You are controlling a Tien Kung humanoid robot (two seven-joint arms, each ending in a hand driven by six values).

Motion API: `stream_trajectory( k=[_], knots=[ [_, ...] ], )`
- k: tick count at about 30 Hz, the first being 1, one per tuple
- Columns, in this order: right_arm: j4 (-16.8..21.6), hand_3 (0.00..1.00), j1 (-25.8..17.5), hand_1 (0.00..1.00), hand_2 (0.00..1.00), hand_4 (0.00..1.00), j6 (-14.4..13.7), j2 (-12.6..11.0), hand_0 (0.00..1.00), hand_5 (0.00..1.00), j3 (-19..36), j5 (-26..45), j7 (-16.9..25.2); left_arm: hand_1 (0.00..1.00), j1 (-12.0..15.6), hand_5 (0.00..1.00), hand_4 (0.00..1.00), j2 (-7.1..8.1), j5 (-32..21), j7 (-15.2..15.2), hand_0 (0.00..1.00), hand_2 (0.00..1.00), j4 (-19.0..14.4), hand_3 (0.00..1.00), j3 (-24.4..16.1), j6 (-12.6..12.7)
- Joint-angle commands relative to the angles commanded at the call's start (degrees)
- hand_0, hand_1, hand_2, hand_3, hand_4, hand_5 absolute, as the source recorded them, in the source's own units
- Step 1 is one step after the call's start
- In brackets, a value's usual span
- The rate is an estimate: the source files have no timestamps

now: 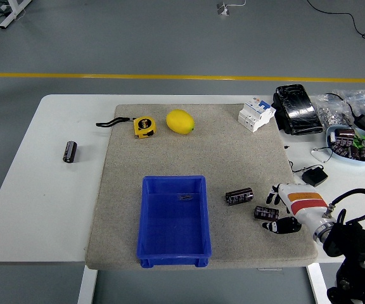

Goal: Pick up the battery,place it into the box

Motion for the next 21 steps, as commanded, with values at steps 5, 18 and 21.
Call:
stream_trajectory(
  k=[5, 18, 21],
  knots=[
    [-0.92, 0.494, 0.30, 0.267, 0.476, 0.942, -1.02, 0.32, 0.137, 0.245, -0.64, 0.00, -0.06, 0.684, 0.00, 0.657, 0.652, -0.02, 0.05, -0.01, 0.713, 0.724, -0.02, 0.629, -0.05, -0.08],
    [-2.11, 0.483, 1.28, 0.242, 0.454, 0.837, -3.95, 0.51, 0.101, 0.157, -1.91, 0.00, -0.86, 0.685, -0.08, 0.657, 0.651, -0.04, 0.31, -0.03, 0.713, 0.724, -0.09, 0.629, -0.19, -0.31],
    [-2.48, 0.480, 1.54, 0.233, 0.444, 0.887, -3.94, 0.54, 0.093, 0.118, -2.11, 0.00, -0.92, 0.685, -0.11, 0.658, 0.651, -0.05, 0.42, -0.01, 0.713, 0.726, -0.10, 0.630, -0.23, -0.35]
  ],
)
